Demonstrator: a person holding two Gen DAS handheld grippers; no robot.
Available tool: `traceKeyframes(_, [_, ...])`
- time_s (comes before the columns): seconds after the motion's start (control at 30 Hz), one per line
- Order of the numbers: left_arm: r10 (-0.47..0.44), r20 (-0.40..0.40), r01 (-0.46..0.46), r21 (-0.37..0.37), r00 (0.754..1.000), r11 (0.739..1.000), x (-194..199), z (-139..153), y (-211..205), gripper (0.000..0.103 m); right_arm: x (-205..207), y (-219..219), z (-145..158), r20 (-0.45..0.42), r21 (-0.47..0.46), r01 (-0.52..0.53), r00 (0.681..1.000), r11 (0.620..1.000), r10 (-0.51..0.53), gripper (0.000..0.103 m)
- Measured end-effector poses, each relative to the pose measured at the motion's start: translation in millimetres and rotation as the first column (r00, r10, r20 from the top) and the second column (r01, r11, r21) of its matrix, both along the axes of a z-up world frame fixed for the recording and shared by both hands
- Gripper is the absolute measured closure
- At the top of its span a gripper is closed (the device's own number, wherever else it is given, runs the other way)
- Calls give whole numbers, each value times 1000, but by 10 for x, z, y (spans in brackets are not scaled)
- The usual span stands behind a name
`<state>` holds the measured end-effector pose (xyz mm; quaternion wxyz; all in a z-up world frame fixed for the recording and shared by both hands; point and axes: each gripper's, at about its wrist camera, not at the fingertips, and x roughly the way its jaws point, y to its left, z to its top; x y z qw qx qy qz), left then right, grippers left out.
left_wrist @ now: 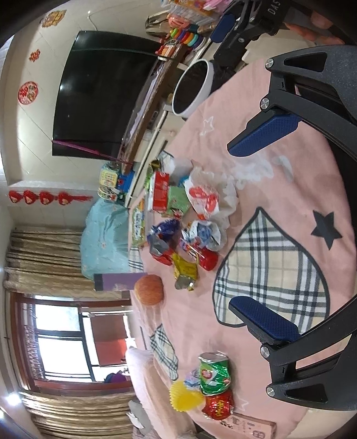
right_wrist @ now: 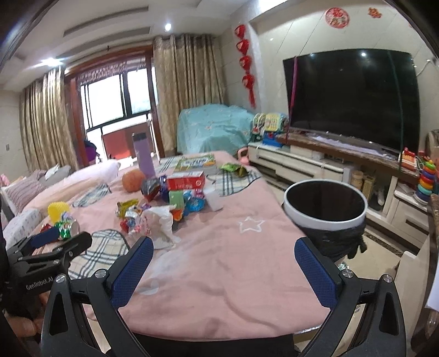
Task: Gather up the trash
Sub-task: 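Grasp the crumpled blue-white cartoon wrapper with left gripper while right grasps the white red-printed plastic bag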
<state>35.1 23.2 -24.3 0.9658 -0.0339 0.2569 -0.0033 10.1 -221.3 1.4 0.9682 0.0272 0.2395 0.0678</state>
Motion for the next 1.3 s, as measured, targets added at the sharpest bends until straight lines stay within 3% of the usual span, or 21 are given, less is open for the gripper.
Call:
traceKeyframes(0.5, [41, -104, -43, -11, 994, 999, 671, -260, 397, 3, 694, 250, -316, -132, 112, -176, 973, 978, 190, 2])
traceKeyframes(0.73, [8, -146, -11, -21, 989, 1000, 994, -335, 406, 10, 1052, 465, -539, -221, 122, -230, 942, 965, 253, 28])
traceKeyframes(0.97, [-34, -191, 31, -14, 981, 999, 1273, -440, 288, 12, 1277, 573, -627, -264, 150, -260, 919, 954, 292, 41])
traceKeyframes(1.07, [-41, -214, 41, -7, 976, 999, 1369, -486, 240, 21, 1395, 609, -675, -278, 163, -263, 912, 951, 300, 55])
traceKeyframes(1.13, [-49, -232, 47, -16, 971, 999, 1435, -520, 227, 28, 1458, 622, -706, -292, 169, -263, 907, 950, 303, 78])
traceKeyframes(1.23, [-60, -254, 56, -24, 965, 998, 1513, -567, 200, 46, 1491, 593, -717, -297, 178, -259, 905, 949, 303, 95])
traceKeyframes(1.3, [-82, -263, 76, -31, 961, 997, 1539, -589, 159, 69, 1485, 544, -703, -290, 182, -256, 908, 949, 301, 99])
